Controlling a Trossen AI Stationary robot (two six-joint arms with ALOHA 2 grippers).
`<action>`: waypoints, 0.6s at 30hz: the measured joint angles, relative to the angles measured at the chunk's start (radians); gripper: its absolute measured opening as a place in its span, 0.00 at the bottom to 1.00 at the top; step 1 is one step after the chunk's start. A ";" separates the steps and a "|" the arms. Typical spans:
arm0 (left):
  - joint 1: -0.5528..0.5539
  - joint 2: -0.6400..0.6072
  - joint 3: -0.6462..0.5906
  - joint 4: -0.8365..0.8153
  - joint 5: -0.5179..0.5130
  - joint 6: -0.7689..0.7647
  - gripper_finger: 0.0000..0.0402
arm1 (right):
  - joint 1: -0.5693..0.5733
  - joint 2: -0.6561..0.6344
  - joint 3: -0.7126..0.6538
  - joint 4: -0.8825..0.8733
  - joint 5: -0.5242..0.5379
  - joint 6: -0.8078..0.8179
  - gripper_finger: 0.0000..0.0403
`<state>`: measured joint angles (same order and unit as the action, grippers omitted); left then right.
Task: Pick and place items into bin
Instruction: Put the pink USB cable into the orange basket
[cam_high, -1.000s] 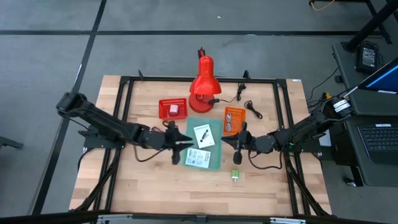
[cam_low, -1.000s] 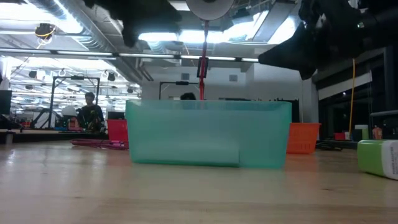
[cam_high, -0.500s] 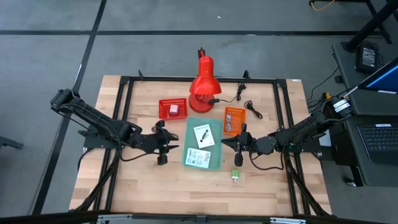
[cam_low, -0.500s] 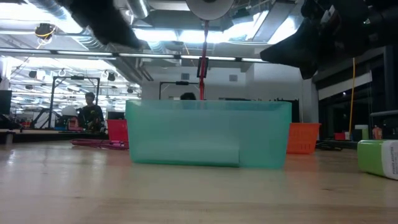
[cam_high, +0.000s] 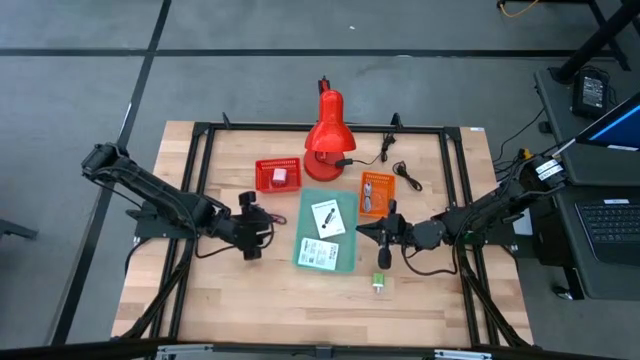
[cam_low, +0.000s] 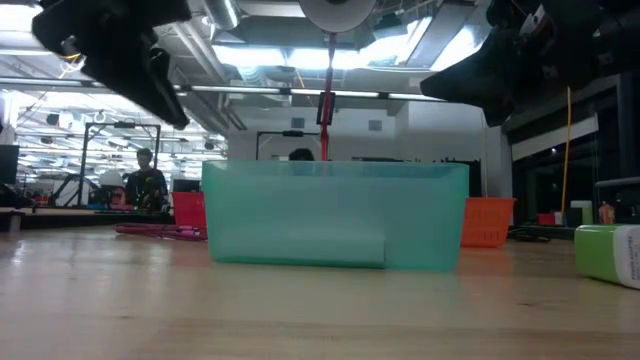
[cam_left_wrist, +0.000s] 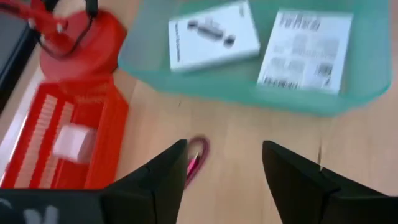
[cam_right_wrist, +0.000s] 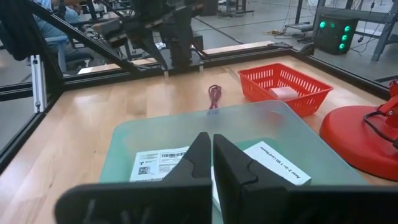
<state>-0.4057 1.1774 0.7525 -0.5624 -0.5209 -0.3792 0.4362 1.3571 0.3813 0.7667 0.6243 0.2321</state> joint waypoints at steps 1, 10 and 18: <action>0.001 0.000 0.000 -0.025 0.007 -0.012 0.51 | 0.000 0.000 0.000 0.000 0.000 0.000 0.00; 0.051 0.038 0.000 -0.231 0.020 -0.036 0.51 | 0.000 0.000 0.000 -0.003 0.000 0.027 0.00; 0.160 0.167 -0.010 -0.250 0.125 0.115 0.51 | -0.001 0.000 0.000 -0.002 0.002 0.024 0.00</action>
<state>-0.2458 1.3445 0.7425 -0.8126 -0.3958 -0.2646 0.4352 1.3571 0.3813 0.7647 0.6258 0.2561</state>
